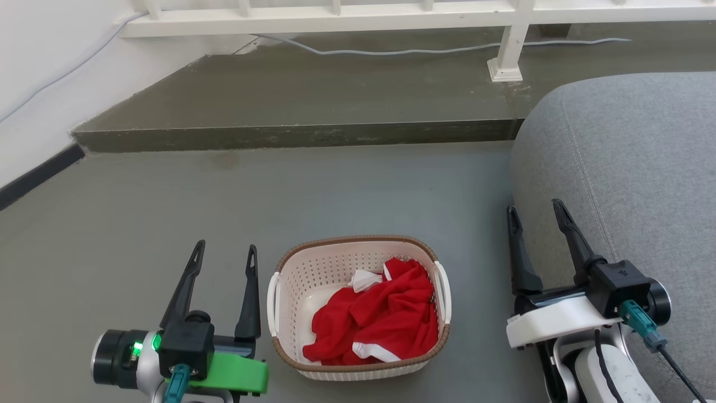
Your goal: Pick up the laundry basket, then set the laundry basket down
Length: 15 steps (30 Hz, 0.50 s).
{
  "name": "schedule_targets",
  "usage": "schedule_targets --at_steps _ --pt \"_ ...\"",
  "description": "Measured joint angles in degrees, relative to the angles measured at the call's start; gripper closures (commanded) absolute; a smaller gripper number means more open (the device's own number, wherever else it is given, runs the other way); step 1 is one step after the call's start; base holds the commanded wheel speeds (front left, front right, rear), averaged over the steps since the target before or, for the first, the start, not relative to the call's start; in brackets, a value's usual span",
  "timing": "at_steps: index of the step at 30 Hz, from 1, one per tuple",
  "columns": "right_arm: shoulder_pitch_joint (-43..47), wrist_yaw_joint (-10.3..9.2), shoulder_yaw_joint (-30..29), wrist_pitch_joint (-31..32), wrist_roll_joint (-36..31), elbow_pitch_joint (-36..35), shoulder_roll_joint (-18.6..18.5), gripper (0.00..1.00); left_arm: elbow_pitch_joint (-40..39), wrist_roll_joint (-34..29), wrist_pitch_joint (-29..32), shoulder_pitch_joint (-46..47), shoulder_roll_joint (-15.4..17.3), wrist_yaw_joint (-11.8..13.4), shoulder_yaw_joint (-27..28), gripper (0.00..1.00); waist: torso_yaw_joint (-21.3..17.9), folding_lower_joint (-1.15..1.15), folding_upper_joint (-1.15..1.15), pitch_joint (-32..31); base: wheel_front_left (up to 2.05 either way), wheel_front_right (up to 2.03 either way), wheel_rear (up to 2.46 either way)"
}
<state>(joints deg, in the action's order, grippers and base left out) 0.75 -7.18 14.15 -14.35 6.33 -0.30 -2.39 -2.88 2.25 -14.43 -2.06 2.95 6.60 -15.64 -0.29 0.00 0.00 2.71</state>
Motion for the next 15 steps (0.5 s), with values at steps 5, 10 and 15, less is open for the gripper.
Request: schedule_targets --at_steps 5,10,15 --pt "0.2 0.00 0.0 0.0 0.1 0.0 0.0 0.00 0.2 0.0 0.0 -0.6 0.0 0.0 0.0 0.00 0.0 0.00 0.00 -0.1 0.00 0.00 0.00" --pt "0.8 0.00 0.0 0.0 0.2 0.0 0.0 0.00 0.2 0.1 0.0 -0.6 0.0 0.0 0.0 0.00 0.0 0.00 0.00 -0.1 0.00 0.00 0.00" --pt "0.9 0.00 0.0 0.0 0.2 0.0 0.0 0.00 0.2 0.1 0.0 -0.6 0.0 0.0 0.0 0.00 0.0 0.00 0.00 0.2 0.00 0.00 0.00"
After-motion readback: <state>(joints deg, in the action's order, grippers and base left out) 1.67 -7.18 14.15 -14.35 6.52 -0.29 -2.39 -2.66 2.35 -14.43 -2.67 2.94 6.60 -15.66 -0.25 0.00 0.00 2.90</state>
